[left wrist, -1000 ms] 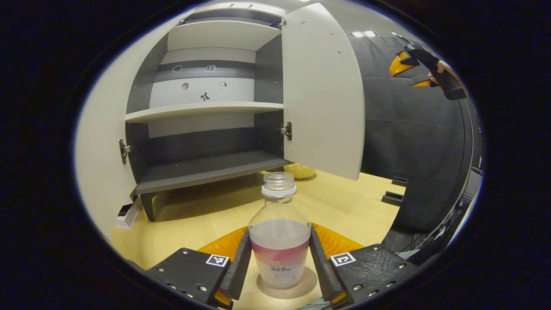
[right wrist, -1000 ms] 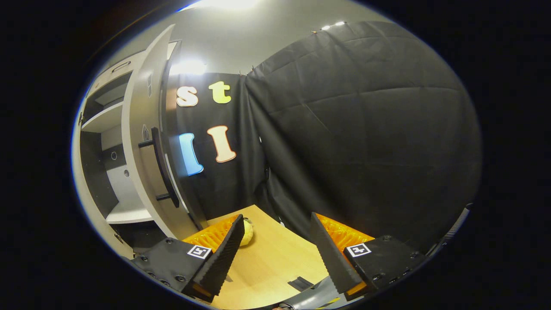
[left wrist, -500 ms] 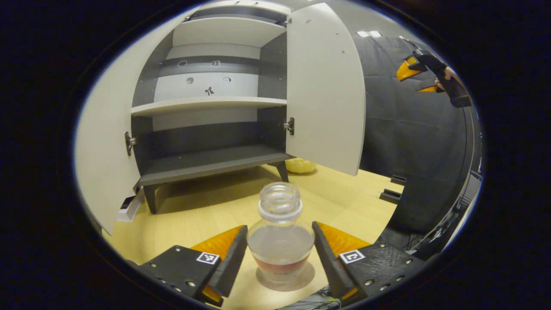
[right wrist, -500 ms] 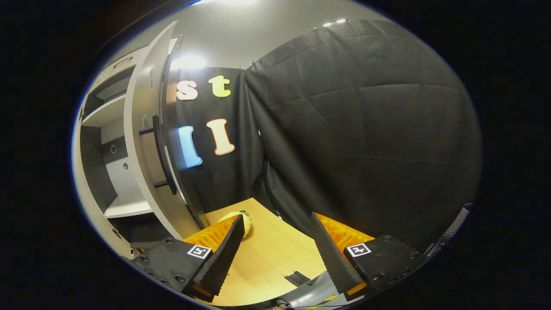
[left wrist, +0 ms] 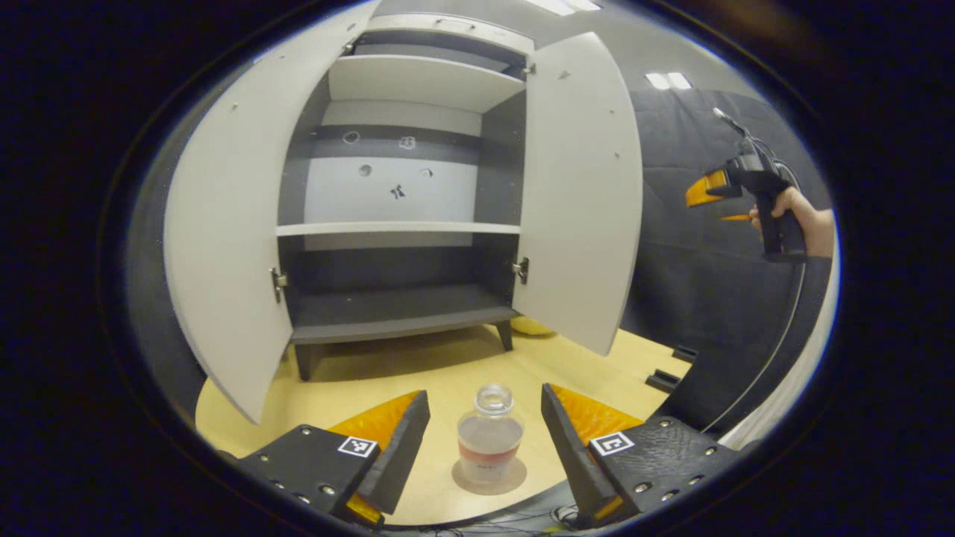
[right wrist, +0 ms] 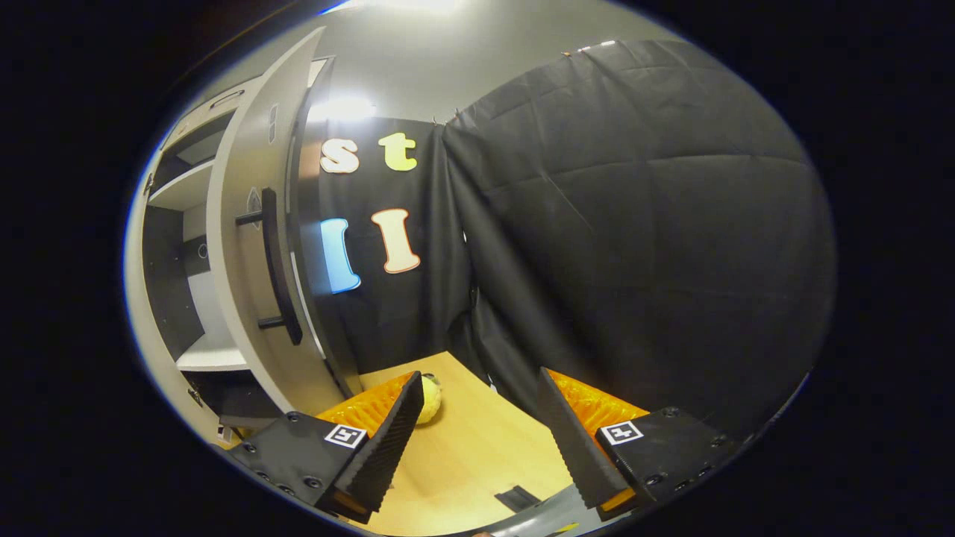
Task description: Grasp the bottle in the cabinet with the left hand and place it on the coaster, then close the right door with the right hand and the left door with the left hand.
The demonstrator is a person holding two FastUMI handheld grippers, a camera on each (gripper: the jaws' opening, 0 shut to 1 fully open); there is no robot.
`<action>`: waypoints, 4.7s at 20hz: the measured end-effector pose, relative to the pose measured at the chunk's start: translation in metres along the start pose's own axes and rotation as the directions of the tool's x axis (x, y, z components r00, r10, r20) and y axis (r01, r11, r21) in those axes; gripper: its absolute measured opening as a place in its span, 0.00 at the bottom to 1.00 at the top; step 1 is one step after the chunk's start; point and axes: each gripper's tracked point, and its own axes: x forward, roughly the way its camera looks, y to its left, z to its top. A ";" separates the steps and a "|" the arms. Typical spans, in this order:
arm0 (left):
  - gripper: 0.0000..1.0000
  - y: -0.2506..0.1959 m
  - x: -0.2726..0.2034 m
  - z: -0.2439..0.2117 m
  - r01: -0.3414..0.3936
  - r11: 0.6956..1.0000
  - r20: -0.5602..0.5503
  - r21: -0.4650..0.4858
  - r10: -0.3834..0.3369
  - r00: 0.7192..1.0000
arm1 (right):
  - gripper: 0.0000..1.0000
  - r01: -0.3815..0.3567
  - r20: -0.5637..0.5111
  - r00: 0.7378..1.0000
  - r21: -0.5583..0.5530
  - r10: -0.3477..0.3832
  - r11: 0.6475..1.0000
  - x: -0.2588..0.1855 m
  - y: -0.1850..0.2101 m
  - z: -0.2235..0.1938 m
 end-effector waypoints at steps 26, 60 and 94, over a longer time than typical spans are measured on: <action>0.87 0.105 -0.040 0.295 -0.576 0.817 0.184 -0.036 0.572 0.799 | 0.97 -0.478 0.161 0.865 -0.028 0.476 0.878 0.076 0.082 0.142; 0.88 0.168 -0.118 0.235 -0.449 0.881 0.192 -0.149 0.471 0.861 | 0.96 -0.572 0.021 0.816 -0.118 0.578 0.812 0.003 0.249 0.084; 0.87 0.323 -0.103 0.308 -0.326 0.938 0.254 0.117 0.289 0.923 | 0.96 -0.411 0.007 0.912 -0.011 0.411 0.912 -0.062 0.240 0.013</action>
